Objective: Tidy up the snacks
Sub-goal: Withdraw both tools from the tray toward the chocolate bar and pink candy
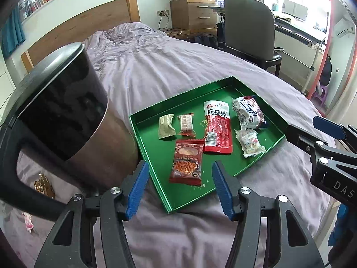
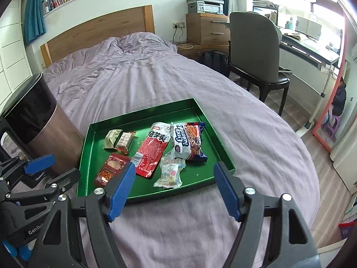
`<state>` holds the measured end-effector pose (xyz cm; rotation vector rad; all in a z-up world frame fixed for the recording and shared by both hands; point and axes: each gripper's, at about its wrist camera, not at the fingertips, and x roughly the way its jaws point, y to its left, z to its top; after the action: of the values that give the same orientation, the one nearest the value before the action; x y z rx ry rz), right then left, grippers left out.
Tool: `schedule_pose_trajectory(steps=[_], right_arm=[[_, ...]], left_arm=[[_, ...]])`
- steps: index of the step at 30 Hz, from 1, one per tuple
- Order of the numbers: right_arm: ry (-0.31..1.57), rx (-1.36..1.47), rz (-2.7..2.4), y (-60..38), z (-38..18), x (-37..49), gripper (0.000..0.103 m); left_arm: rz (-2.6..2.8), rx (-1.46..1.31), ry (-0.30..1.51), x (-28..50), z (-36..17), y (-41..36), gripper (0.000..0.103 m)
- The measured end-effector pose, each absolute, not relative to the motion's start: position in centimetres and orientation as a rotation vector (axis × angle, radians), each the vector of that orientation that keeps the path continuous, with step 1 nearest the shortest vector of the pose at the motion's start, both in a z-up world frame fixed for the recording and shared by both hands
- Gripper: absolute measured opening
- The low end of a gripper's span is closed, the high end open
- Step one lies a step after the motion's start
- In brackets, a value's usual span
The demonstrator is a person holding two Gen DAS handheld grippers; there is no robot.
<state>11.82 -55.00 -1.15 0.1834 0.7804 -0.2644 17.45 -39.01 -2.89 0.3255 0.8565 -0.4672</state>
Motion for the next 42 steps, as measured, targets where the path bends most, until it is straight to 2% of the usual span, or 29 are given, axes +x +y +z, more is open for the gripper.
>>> schedule_pose_trajectory(steps=[20,42], right_arm=[[0.76,0.191,-0.215,-47.1,0.6,4.2,0.103],[0.765,0.087,-0.041,-32.2,2.8,1.0,0.103]], left_arm=[[-0.322,0.266,0.845,11.5,-1.5,-24.2,0.061],[-0.167,0.172,0.815,7.0,-1.6,-7.8,0.071]])
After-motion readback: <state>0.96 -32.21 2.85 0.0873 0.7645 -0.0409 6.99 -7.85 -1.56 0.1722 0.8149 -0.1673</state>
